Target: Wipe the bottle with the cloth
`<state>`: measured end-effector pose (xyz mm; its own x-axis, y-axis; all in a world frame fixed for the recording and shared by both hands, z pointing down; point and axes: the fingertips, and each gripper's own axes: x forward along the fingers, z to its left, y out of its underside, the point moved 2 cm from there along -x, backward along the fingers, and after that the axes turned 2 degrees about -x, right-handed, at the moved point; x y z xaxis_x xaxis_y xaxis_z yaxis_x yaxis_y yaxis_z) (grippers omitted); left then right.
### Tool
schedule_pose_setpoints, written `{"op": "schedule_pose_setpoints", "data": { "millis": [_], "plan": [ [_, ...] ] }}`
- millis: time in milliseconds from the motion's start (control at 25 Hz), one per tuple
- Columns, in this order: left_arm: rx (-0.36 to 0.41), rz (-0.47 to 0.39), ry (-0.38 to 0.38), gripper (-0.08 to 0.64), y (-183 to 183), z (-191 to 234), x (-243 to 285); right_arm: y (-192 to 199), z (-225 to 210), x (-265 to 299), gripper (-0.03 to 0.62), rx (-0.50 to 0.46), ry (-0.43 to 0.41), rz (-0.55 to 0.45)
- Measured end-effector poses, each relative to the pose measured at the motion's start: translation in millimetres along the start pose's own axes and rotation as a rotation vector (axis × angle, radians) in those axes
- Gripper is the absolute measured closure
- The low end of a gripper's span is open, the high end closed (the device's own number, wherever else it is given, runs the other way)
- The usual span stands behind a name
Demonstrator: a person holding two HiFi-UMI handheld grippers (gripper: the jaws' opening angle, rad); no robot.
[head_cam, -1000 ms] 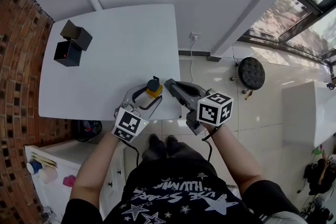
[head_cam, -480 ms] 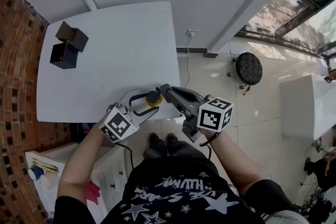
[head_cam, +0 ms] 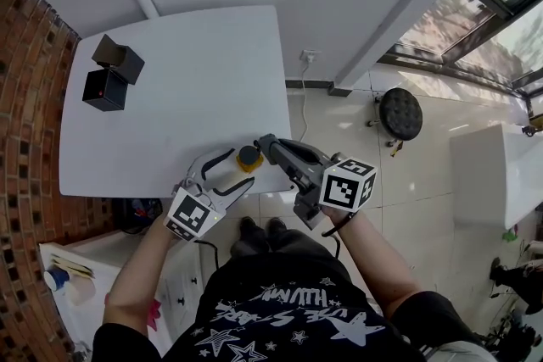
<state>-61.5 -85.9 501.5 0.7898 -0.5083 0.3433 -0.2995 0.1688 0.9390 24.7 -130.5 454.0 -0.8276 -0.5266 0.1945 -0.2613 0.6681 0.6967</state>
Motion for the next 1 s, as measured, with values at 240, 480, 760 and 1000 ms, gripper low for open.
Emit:
{"op": "schedule_pose_setpoints", "data": {
  "millis": [240,480,760,1000],
  "plan": [
    [-0.208,-0.087,-0.154,0.267,1.4,-5.7,-21.5,5.3,0.0,7.3,0.557,0.003,-0.017,0.019],
    [-0.33,-0.115,-0.263,0.267,4.4,-22.7,-31.4,20.2,-17.8,14.7,0.557,0.046,-0.012,0.051],
    [-0.454,-0.168,-0.407,0.267,0.5,-25.0,-33.7,50.1,-51.0,26.6,0.557,0.075,0.04,0.121],
    [-0.49,-0.169,-0.419,0.267,1.7,-31.6,-29.7,68.8,-66.6,34.3,0.557,0.053,0.079,0.172]
  ]
}}
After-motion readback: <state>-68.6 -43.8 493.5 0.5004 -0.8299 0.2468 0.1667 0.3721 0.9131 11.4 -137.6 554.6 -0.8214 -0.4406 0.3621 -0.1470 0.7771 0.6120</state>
